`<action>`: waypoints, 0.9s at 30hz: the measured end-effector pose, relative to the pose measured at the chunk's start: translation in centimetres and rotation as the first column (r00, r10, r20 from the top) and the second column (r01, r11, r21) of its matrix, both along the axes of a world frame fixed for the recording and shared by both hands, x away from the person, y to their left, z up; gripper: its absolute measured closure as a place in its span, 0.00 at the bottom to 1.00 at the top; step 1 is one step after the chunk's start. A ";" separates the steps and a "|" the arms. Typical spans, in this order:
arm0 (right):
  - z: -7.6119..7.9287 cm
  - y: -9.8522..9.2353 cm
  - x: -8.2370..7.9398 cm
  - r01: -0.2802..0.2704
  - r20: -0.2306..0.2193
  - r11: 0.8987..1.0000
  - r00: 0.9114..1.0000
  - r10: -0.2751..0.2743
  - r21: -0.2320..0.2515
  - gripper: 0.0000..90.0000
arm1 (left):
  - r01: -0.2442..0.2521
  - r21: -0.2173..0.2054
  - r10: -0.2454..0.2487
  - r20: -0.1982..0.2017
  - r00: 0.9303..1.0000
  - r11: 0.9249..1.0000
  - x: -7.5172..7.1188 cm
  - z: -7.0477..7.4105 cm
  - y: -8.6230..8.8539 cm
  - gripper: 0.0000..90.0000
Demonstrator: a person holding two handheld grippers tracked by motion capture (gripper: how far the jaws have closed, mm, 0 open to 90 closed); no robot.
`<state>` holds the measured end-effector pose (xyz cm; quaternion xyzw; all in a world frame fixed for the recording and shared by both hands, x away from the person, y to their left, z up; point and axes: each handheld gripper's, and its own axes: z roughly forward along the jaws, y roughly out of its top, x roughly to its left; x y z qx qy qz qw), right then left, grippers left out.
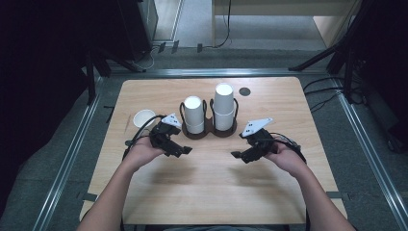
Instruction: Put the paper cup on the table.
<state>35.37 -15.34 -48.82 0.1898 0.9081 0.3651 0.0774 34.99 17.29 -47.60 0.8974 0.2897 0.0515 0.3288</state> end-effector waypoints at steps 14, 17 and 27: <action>-0.1 0.1 -0.1 -0.006 0.000 1.000 1.000 0.006 -0.010 0.24 | 0.053 -0.010 -0.053 0.012 0.999 0.999 -0.6 0.2 -1.8 0.09; -0.2 0.2 -0.1 -0.009 0.000 1.000 1.000 0.009 -0.016 0.24 | 0.067 -0.004 -0.067 0.008 0.998 0.998 -0.8 0.1 -2.2 0.09; -0.1 0.2 -0.2 -0.012 -0.004 1.000 1.000 0.012 -0.013 0.24 | 0.091 0.010 -0.092 0.034 0.995 0.996 -1.4 0.3 -4.0 0.09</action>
